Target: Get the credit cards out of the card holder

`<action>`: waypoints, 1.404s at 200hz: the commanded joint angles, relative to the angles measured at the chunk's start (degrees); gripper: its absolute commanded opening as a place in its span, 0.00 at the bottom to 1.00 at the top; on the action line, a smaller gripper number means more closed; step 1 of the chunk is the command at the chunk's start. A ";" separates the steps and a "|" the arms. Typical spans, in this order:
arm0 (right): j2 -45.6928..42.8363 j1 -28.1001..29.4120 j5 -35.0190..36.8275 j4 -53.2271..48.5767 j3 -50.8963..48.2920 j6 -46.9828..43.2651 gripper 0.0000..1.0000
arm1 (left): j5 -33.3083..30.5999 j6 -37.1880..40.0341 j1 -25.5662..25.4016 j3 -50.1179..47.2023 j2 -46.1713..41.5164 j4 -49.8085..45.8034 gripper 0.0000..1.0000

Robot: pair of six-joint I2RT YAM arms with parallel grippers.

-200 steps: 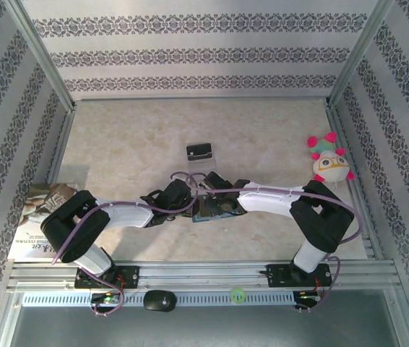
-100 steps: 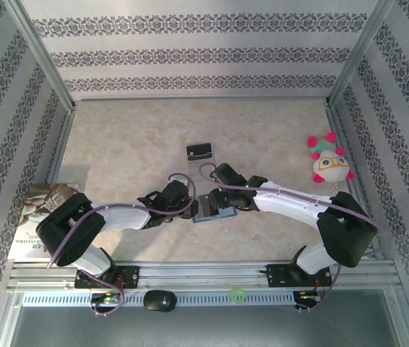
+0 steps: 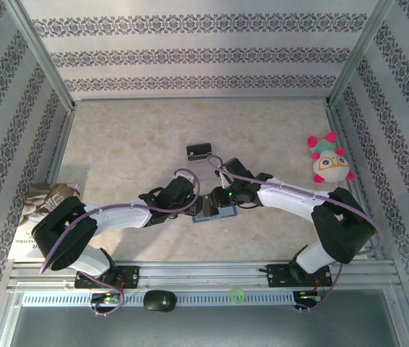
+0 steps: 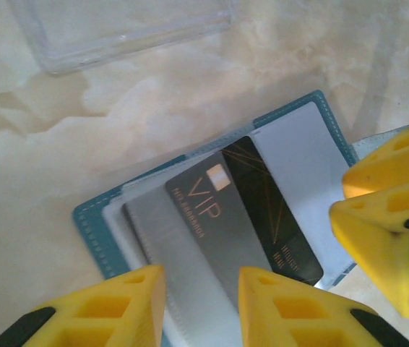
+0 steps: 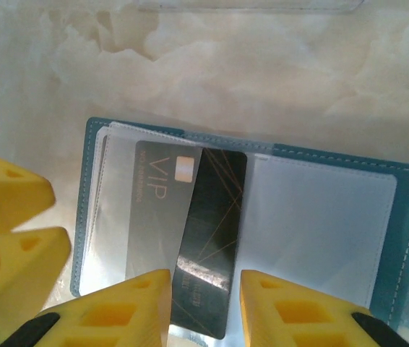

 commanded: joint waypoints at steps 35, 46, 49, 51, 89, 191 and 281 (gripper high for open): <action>1.42 -1.66 -2.03 1.55 -1.27 0.02 0.32 | -0.53 1.35 -1.12 2.52 4.77 0.46 0.23; 1.78 -1.66 -2.16 1.63 -1.27 0.01 0.32 | -0.35 1.41 -1.03 2.31 5.67 0.81 0.22; 1.85 -1.67 -2.33 1.79 -1.32 0.04 0.32 | -0.37 1.41 -1.01 2.21 5.92 1.01 0.22; 1.94 -1.67 -2.45 1.85 -1.35 0.05 0.32 | -0.30 1.39 -1.02 2.16 6.05 1.08 0.21; 3.51 -1.73 -4.11 2.32 -1.10 0.05 0.32 | -0.37 0.16 0.23 -0.15 7.76 1.78 0.14; 7.28 -3.39 -9.43 5.80 -1.98 1.68 0.33 | 1.21 -0.82 1.17 -2.40 9.77 3.09 0.10; 6.81 -4.84 -11.32 9.86 -4.76 4.17 0.16 | 1.34 -1.28 1.17 -2.89 9.70 3.13 0.08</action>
